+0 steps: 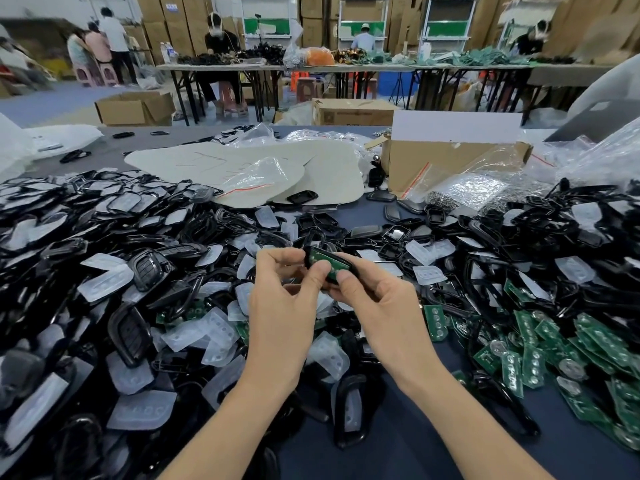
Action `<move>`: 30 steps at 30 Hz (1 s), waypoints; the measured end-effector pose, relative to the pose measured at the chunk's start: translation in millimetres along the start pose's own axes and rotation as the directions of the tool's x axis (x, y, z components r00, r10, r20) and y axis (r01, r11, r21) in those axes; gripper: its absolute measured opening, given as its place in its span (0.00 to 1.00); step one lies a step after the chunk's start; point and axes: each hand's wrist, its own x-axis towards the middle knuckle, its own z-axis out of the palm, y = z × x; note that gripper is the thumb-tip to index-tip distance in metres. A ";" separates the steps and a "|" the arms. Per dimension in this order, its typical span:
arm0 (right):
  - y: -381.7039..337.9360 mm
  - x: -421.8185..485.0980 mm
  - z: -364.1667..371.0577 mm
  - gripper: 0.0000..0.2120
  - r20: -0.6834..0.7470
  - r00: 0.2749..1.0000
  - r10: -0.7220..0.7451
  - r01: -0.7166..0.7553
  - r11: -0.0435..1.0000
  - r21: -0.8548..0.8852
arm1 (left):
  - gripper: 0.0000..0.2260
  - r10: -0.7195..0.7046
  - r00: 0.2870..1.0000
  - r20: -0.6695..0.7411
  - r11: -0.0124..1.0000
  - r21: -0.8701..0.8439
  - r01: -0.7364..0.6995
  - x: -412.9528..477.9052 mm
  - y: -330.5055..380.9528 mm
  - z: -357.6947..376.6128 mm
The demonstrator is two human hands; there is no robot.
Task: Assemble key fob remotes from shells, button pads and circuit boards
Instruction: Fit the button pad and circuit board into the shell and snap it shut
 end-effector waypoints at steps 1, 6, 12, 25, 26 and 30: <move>0.4 0.3 -0.6 0.14 -0.005 1.000 0.003 -0.003 1.000 -0.002 | 0.11 -0.004 1.000 0.020 1.000 -0.011 0.004 0.3 0.7 -0.1; -2.5 0.5 -6.0 0.09 0.015 1.000 0.012 -0.010 0.992 -0.125 | 0.14 0.049 0.994 0.100 0.998 0.036 -0.052 8.0 7.8 -9.8; -4.1 4.0 12.6 0.09 0.153 0.985 0.076 -0.033 0.963 -0.266 | 0.12 0.095 0.932 0.349 0.933 0.296 -0.205 15.5 27.9 -42.5; -25.9 72.5 103.0 0.07 -0.077 0.984 0.158 -0.139 0.968 0.210 | 0.05 0.117 0.986 0.120 0.576 0.801 -0.166 121.8 75.3 -217.2; -26.8 77.0 110.2 0.07 -0.078 0.985 0.155 -0.134 0.966 0.221 | 0.07 0.092 0.992 0.086 0.551 0.826 -0.122 131.3 73.1 -227.5; -24.6 91.3 133.3 0.07 -0.076 0.985 0.154 -0.131 0.960 0.248 | 0.09 -0.037 0.999 -0.022 0.504 0.863 0.037 162.3 58.2 -251.9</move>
